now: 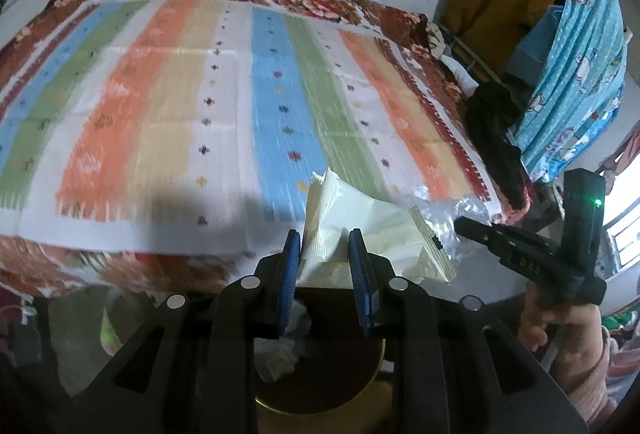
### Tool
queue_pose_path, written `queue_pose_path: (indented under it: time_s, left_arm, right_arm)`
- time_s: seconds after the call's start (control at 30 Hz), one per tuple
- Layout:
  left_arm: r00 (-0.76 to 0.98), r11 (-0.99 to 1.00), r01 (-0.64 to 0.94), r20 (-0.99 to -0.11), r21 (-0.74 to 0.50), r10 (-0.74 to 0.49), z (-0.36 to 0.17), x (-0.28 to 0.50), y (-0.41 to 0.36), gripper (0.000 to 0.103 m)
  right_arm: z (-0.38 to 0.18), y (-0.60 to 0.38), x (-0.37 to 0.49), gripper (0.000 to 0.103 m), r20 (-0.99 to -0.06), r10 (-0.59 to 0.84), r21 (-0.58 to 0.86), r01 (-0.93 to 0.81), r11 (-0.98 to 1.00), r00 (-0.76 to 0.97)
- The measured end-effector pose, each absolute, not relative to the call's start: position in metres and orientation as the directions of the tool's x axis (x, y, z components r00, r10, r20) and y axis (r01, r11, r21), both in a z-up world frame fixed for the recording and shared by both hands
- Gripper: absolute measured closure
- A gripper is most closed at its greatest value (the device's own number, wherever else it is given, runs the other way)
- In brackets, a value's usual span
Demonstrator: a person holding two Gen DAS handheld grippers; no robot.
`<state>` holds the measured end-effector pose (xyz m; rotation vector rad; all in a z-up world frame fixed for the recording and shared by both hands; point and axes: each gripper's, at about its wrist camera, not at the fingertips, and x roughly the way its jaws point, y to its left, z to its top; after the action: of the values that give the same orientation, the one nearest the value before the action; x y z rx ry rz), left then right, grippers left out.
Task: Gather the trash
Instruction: 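Lift the paper and plastic bag and carry both over the black bin, then open both grippers to drop the paper and plastic bag into the bin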
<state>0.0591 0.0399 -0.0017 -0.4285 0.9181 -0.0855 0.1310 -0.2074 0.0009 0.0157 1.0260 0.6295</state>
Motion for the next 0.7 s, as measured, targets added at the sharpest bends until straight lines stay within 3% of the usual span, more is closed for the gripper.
queue_pose_path:
  time_s: [0.7]
  left_arm:
    - [0.601, 0.895, -0.092, -0.741, -0.437, -0.301, -0.027, 0.008, 0.038, 0.078]
  right_arm:
    - [-0.021, -0.212, 0.071, 0.084, -0.801, 0.512, 0.322, -0.496, 0.806, 0.311]
